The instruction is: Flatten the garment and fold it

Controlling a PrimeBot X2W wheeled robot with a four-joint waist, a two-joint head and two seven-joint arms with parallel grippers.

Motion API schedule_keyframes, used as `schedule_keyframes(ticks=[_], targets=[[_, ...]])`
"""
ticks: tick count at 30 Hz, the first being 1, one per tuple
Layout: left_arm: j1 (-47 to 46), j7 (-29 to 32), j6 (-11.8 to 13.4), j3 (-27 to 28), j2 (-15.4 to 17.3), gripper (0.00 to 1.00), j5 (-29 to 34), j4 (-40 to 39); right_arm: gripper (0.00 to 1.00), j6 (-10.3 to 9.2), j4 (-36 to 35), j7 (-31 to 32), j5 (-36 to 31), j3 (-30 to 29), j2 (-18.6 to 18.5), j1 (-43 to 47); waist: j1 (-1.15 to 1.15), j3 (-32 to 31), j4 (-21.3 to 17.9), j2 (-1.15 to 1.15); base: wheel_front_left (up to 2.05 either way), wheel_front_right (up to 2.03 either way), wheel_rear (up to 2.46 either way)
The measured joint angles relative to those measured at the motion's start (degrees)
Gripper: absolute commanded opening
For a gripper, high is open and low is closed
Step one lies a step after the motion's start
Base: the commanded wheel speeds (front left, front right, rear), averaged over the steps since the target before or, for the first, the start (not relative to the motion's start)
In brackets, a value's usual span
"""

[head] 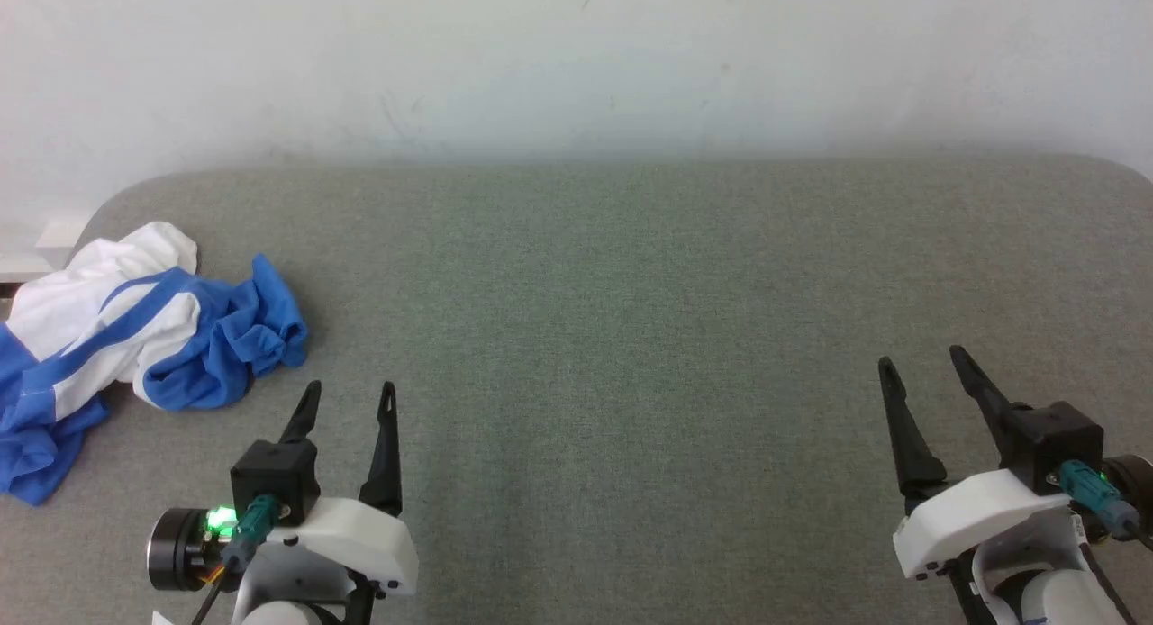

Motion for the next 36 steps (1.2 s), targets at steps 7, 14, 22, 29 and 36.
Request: schedule_keyframes(ticks=[7,14,22,29,36], targets=[[0.21,-0.79,0.09,-0.33,0.00,1.00,-1.15,-0.31,1.00,0.00,-0.03,-1.01,0.94,-1.65,0.00,0.29,0.00,0.05,0.37,0.00,0.00,0.00,0.00],[0.31,-1.63,0.47,-0.62,0.00,1.00,-1.75,-0.73,1.00,0.00,-0.14,-1.90,1.14,-2.67,0.00,0.88,0.00,0.11,1.31,0.00,0.00,0.00,0.00],[1.39,-2.59,0.94,-0.97,0.00,1.00,-2.68,-0.99,1.00,0.00,-0.30,-2.81,1.46,-3.53,0.00,1.15,0.00,0.18,3.18,0.00,0.00,0.00,0.00],[1.61,-3.50,1.44,-1.11,0.00,1.00,-3.36,-1.23,1.00,0.00,-0.32,-3.77,1.46,-3.56,0.01,1.16,0.00,0.25,5.25,0.00,0.00,0.00,0.00],[2.59,-4.27,1.70,-1.12,0.00,1.00,-4.39,-1.52,1.00,0.00,-0.26,-4.43,1.47,-3.46,0.01,1.16,0.00,0.22,7.42,0.00,0.00,0.00,0.00]])
